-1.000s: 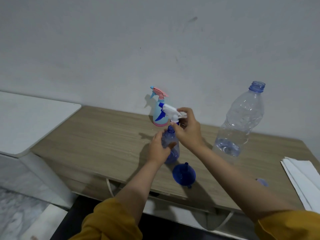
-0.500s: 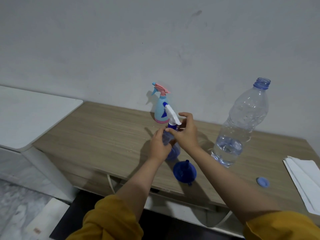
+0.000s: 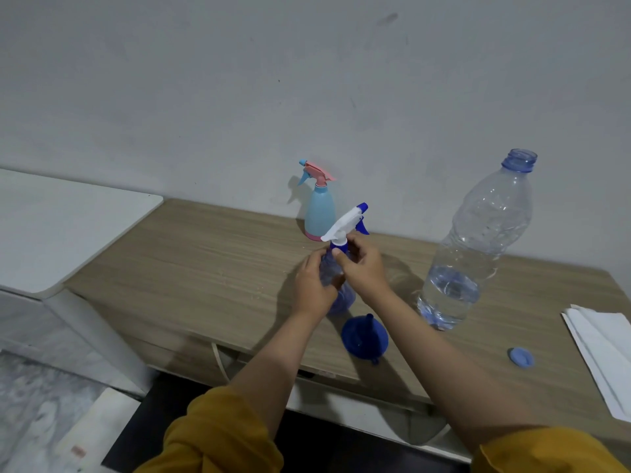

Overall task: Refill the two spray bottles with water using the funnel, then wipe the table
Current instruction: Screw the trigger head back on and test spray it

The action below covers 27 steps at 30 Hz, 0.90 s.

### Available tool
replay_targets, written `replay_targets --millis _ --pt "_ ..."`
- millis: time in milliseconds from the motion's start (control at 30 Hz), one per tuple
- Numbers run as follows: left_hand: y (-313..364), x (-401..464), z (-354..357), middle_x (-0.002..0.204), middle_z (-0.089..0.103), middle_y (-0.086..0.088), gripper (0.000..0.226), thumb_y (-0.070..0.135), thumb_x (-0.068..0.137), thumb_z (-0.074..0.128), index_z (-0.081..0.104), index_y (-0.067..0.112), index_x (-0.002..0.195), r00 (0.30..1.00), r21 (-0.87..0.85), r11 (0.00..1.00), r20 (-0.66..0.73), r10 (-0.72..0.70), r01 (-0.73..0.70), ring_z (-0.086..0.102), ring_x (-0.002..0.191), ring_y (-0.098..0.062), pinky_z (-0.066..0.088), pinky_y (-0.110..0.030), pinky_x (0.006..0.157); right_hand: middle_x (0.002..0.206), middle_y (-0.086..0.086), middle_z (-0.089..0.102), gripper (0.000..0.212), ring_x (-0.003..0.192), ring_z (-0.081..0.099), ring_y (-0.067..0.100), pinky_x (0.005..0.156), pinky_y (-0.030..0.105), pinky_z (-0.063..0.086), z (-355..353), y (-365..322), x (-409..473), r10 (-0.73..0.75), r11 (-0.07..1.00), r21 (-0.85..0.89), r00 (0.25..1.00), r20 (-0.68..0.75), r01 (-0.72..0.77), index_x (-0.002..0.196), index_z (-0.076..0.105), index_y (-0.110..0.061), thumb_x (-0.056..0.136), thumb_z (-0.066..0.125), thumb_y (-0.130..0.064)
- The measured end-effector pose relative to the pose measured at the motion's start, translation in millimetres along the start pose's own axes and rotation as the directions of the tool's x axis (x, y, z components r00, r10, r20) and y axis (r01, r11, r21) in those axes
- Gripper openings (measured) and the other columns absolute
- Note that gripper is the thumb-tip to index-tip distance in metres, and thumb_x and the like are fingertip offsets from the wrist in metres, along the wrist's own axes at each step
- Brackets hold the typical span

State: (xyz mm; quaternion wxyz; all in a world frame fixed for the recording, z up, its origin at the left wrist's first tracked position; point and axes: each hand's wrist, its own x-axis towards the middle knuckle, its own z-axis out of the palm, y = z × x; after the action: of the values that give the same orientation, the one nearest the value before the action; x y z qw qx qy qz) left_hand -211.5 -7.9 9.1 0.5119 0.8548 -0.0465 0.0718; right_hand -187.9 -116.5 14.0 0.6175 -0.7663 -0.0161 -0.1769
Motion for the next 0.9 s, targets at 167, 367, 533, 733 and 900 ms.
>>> replay_targets --millis 167,367,533,733,900 --pt "1.2 -0.9 -0.4 0.114 0.061 -0.001 0.034 0.014 0.085 0.063 0.058 0.015 0.119 1.0 -0.007 1.0 -0.017 0.012 -0.012 0.056 0.099 -0.012 0.03 -0.011 0.065 0.093 0.0 0.069 0.035 0.089 0.067 0.013 0.079 0.025 0.056 7.9 -2.5 -3.7 0.145 0.982 0.146 0.977 -0.153 -0.123 0.092 0.062 -0.016 0.066 0.086 -0.012" --pt "-1.1 0.0 0.3 0.117 0.062 0.0 0.041 0.015 0.082 0.064 0.057 0.017 0.122 1.0 -0.017 1.0 -0.013 0.008 -0.008 0.059 0.107 -0.017 0.04 -0.022 0.077 0.088 0.001 0.07 0.021 0.084 0.067 0.014 0.08 0.029 0.055 5.6 -2.2 -5.3 0.078 0.987 0.15 0.988 -0.131 -0.058 0.089 0.066 -0.019 0.076 0.078 -0.006" --pt "-1.2 -0.2 1.1 0.117 0.061 0.001 0.039 0.017 0.084 0.065 0.056 0.018 0.122 1.0 -0.002 1.0 -0.011 0.001 -0.001 0.057 0.106 -0.015 0.037 -0.021 0.077 0.103 0.006 0.07 0.032 0.096 0.068 0.015 0.086 0.03 0.056 7.7 -2.1 -8.0 0.1 0.98 0.182 0.987 -0.125 -0.076 0.102 0.063 -0.013 0.075 0.079 -0.007" --pt "-4.3 -1.0 3.1 0.112 0.062 0.001 0.034 0.017 0.084 0.064 0.058 0.018 0.117 0.999 -0.018 1.0 -0.04 0.023 -0.024 0.059 0.1 -0.015 0.038 -0.021 0.073 0.095 0.0 0.069 0.031 0.091 0.066 0.015 0.082 0.029 0.056 11.5 -4.7 -5.7 0.124 0.987 0.123 0.975 -0.184 -0.103 0.095 0.064 -0.012 0.071 0.083 -0.012" --pt "-8.5 -0.3 2.0 0.115 0.06 0.002 0.038 0.016 0.082 0.067 0.057 0.017 0.118 0.998 -0.027 1.0 -0.054 0.011 -0.012 0.058 0.103 -0.014 0.044 -0.025 0.078 0.106 0.004 0.069 0.032 0.1 0.065 0.014 0.088 0.028 0.055 16.3 -2.3 -7.8 0.1 0.99 0.112 0.987 -0.129 -0.086 0.11 0.063 -0.008 0.08 0.074 -0.012"
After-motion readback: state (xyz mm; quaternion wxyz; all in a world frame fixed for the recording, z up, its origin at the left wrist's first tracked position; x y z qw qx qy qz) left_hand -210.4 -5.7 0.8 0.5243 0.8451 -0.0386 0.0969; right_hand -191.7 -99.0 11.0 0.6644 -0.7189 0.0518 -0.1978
